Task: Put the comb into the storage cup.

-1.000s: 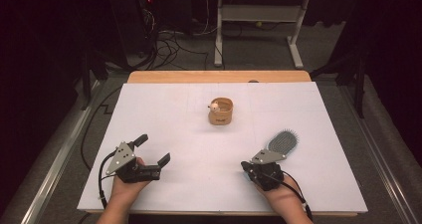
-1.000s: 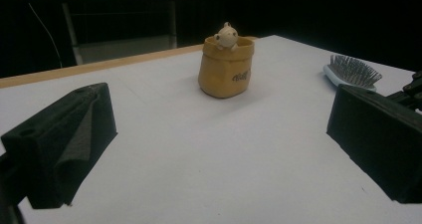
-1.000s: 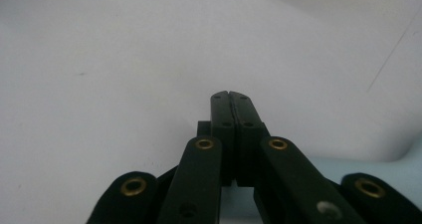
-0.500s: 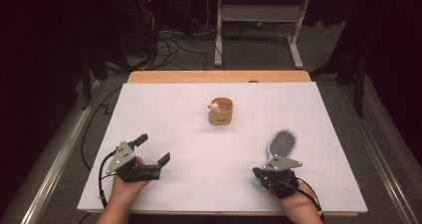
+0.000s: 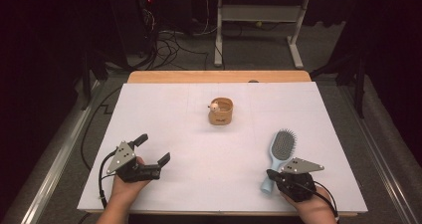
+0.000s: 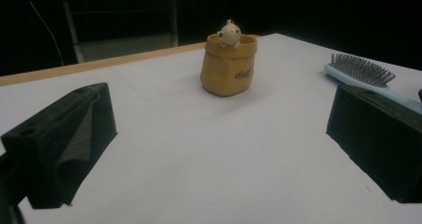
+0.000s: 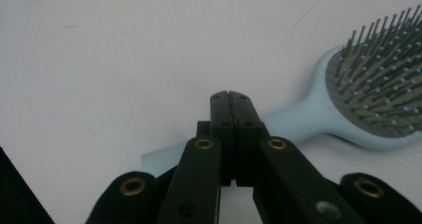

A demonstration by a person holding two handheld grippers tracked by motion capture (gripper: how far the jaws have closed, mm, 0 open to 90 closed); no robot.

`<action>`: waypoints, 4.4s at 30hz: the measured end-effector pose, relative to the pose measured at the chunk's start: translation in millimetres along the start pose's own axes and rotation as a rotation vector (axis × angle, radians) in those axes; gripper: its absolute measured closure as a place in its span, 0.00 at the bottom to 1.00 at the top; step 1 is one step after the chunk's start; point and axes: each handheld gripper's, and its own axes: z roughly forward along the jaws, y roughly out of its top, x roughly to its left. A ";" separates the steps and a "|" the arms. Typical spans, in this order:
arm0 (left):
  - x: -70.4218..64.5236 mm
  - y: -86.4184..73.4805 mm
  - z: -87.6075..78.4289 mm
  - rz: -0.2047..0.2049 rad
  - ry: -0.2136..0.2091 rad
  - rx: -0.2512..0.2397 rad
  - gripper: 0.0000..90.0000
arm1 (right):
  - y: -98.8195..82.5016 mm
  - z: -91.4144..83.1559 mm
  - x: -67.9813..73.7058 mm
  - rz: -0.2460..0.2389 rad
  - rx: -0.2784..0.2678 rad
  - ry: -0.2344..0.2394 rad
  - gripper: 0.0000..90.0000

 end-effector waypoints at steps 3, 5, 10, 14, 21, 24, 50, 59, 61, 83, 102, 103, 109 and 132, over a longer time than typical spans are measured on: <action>0.2 -0.4 0.4 0.003 -0.001 0.001 0.00 | 2.2 1.8 6.6 -0.026 0.007 0.018 1.00; 0.4 -1.0 1.1 0.004 0.000 -0.001 0.00 | 4.2 5.3 15.8 -0.057 0.014 0.037 1.00; -0.2 -1.1 0.3 0.004 -0.003 -0.001 0.00 | 5.8 12.9 34.9 -0.127 0.050 0.050 1.00; -0.5 0.5 -0.6 0.002 -0.006 -0.005 0.00 | 3.2 16.2 39.0 -0.150 0.081 0.043 1.00; -0.6 2.3 -0.9 0.000 -0.005 -0.018 0.00 | -1.2 10.7 30.6 -0.137 0.116 0.021 1.00; -0.4 2.8 -1.0 0.003 -0.008 -0.020 0.00 | -5.1 6.2 23.5 -0.125 0.125 0.006 1.00; 0.2 1.1 0.9 0.008 -0.003 -0.016 0.00 | -26.0 -21.1 -35.7 -0.010 0.146 -0.140 1.00; 1.5 -0.8 2.1 0.017 0.011 -0.010 0.00 | -25.7 -22.3 -43.9 -0.019 0.152 -0.195 1.00; 1.8 -1.4 1.7 0.025 0.008 -0.004 0.00 | -25.7 -22.6 -46.4 -0.015 0.152 -0.199 1.00; 2.1 -5.6 2.9 0.042 0.017 0.017 0.01 | -14.3 -21.0 -46.1 0.032 0.015 -0.135 1.00; 3.1 -8.7 4.1 0.046 0.027 0.042 0.00 | -0.9 -0.9 -22.9 0.114 -0.245 -0.045 0.88; 3.1 -8.6 4.2 0.044 0.028 0.040 0.00 | 0.8 0.8 -22.5 0.119 -0.252 -0.046 0.86; 2.8 -8.7 4.1 0.037 0.028 0.045 0.00 | 11.3 13.9 -24.0 0.134 -0.268 -0.028 0.68; 3.2 -10.4 3.9 0.038 0.007 0.025 0.00 | 23.5 23.8 -20.3 0.094 -0.375 0.000 0.00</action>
